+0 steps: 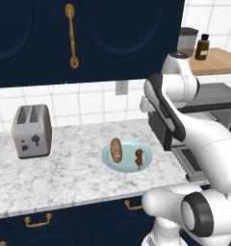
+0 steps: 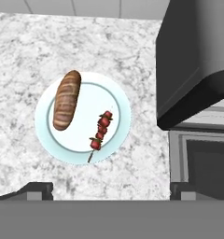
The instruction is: Pick up the kebab skewer and baguette bread, and place them inside the toaster oven. Close the toaster oven door and start by setting the timer.
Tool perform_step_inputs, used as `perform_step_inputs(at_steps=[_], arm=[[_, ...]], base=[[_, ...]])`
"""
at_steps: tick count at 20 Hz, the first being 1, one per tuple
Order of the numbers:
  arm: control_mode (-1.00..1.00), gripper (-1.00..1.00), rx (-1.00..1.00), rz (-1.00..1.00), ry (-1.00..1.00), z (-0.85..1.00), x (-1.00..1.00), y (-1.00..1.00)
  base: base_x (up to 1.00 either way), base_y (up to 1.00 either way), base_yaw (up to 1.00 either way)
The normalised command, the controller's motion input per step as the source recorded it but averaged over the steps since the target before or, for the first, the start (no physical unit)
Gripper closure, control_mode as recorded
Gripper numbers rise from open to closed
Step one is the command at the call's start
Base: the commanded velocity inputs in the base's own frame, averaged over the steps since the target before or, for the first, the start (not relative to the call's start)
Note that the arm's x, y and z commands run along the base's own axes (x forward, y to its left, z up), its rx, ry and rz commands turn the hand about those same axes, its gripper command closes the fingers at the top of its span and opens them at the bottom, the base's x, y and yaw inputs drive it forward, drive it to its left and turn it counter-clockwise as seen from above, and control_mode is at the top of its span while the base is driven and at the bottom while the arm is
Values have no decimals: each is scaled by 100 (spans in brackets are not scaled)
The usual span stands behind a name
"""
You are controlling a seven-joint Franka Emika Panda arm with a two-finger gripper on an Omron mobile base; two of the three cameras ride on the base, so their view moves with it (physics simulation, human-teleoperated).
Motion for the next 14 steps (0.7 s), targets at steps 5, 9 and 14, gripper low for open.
perform_step_inputs(at_steps=[5, 9, 14], arm=[[100, -100, 0, 0, 0, 0, 0, 0], [100, -100, 0, 0, 0, 0, 0, 0], [100, -100, 0, 0, 0, 0, 0, 0]], base=[[5, -25, 0], [0, 0, 0], [0, 0, 0]])
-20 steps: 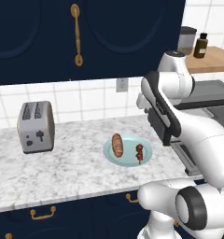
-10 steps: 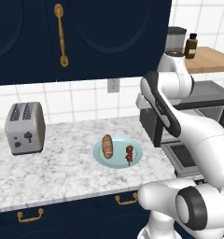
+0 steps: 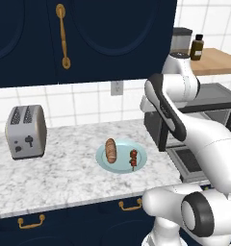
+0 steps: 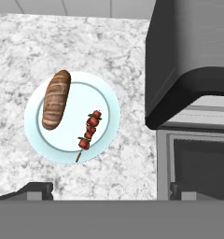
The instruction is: Pick up the kebab skewer and baguette bread, and place them inside the toaster oven. Close the toaster oven door and start by setting the timer.
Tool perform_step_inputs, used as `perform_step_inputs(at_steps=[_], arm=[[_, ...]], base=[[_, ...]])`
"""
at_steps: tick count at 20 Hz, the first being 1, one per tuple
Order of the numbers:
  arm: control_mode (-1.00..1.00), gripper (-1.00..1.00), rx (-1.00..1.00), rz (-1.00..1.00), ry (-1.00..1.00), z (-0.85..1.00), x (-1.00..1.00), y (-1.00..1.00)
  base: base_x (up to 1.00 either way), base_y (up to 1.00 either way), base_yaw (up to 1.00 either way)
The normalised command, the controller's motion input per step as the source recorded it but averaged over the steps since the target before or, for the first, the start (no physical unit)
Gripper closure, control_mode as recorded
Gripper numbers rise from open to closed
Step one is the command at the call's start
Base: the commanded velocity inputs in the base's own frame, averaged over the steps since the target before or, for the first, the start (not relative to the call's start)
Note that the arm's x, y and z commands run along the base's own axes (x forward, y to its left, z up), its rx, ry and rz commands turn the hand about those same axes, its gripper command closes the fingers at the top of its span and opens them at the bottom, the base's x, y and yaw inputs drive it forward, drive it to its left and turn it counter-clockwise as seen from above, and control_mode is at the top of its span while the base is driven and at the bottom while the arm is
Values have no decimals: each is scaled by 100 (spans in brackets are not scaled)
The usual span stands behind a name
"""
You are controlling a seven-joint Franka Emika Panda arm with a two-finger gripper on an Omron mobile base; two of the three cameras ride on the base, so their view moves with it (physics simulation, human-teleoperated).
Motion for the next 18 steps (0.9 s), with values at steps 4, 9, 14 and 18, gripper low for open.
perform_step_inputs(at_steps=[4, 9, 14, 18], arm=[[100, -100, 0, 0, 0, 0, 0, 0], [-100, -100, 0, 0, 0, 0, 0, 0], [-100, -100, 0, 0, 0, 0, 0, 0], [-100, -100, 0, 0, 0, 0, 0, 0]], base=[[0, 0, 0], [0, 0, 0], [0, 0, 0], [0, 0, 0]])
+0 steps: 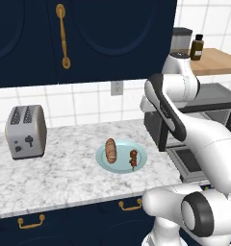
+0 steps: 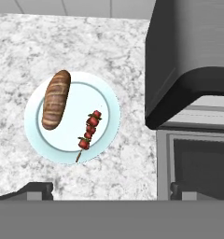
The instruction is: Pick up the kebab skewer and baguette bread, and place them inside the toaster oven. Close the toaster oven door and start by setting the timer.
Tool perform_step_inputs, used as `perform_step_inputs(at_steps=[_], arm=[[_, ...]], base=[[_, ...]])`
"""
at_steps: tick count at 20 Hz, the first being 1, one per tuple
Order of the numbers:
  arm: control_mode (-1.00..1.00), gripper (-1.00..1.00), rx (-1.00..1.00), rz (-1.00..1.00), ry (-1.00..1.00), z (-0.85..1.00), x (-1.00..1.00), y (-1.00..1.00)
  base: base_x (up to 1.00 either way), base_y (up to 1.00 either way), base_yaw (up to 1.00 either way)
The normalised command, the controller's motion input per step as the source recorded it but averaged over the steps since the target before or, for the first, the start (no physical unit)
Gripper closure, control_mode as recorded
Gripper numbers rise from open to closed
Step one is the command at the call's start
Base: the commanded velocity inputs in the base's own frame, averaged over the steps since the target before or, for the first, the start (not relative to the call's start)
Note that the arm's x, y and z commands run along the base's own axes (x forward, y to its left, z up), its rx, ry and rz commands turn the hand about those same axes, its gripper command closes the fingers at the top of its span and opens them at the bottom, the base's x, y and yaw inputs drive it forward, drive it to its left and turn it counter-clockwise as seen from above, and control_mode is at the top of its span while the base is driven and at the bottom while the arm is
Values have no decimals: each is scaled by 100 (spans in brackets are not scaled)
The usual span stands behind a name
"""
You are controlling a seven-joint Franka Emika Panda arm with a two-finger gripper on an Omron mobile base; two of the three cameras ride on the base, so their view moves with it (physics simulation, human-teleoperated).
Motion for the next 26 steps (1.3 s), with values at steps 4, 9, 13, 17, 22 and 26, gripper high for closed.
perform_step_inputs(at_steps=[4, 9, 13, 17, 22, 26], arm=[[-100, -100, 0, 0, 0, -3, -16, -7], [-100, -100, 0, 6, -10, -10, -35, -61], [-100, -100, 0, 20, -14, -9, -21, -81], [-100, -100, 0, 24, -18, -21, -10, -74], [-100, -100, -2, 20, -26, -37, -3, -51], [-100, -100, -4, 20, -42, -48, 0, -19]], base=[[0, 0, 0], [0, 0, 0], [0, 0, 0], [0, 0, 0], [0, 0, 0], [0, 0, 0]])
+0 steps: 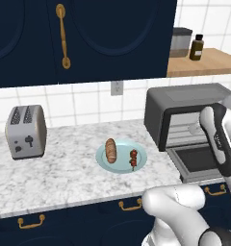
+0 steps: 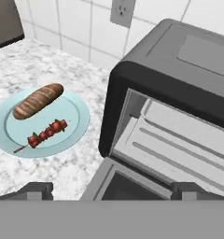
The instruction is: Pick up the kebab skewer and baguette bread, and place them inside the toaster oven. Close the toaster oven door and start by setting the timer.
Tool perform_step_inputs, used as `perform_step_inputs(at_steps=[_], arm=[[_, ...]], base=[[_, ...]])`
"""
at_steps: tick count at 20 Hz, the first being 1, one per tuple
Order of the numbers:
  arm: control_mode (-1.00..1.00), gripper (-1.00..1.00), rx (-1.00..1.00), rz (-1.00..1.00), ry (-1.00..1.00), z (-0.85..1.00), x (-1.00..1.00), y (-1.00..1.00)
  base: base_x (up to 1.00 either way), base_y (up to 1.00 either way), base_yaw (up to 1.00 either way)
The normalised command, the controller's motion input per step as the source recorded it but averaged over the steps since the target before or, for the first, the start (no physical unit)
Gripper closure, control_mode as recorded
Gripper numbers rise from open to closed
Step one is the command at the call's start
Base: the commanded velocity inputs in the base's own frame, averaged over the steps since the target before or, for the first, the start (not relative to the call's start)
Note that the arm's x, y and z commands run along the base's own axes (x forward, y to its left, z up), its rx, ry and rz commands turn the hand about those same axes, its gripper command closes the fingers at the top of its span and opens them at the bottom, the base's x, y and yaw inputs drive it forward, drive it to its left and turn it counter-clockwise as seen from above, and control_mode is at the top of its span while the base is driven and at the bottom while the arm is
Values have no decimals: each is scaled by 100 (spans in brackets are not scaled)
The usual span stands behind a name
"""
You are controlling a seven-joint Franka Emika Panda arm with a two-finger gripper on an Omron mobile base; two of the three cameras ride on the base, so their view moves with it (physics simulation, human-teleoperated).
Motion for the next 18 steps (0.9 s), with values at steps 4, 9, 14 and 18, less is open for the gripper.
perform_step_inputs(at_steps=[4, 9, 14, 18], arm=[[-100, -100, -3, 19, -46, -44, 0, -21], [-100, -100, -1, 13, -26, -18, 1, -66], [-100, -100, 1, 5, -5, -2, 45, -74], [-100, -100, 0, 6, -4, -1, 33, -51]], base=[[0, 0, 0], [0, 0, 0], [0, 0, 0], [0, 0, 0]])
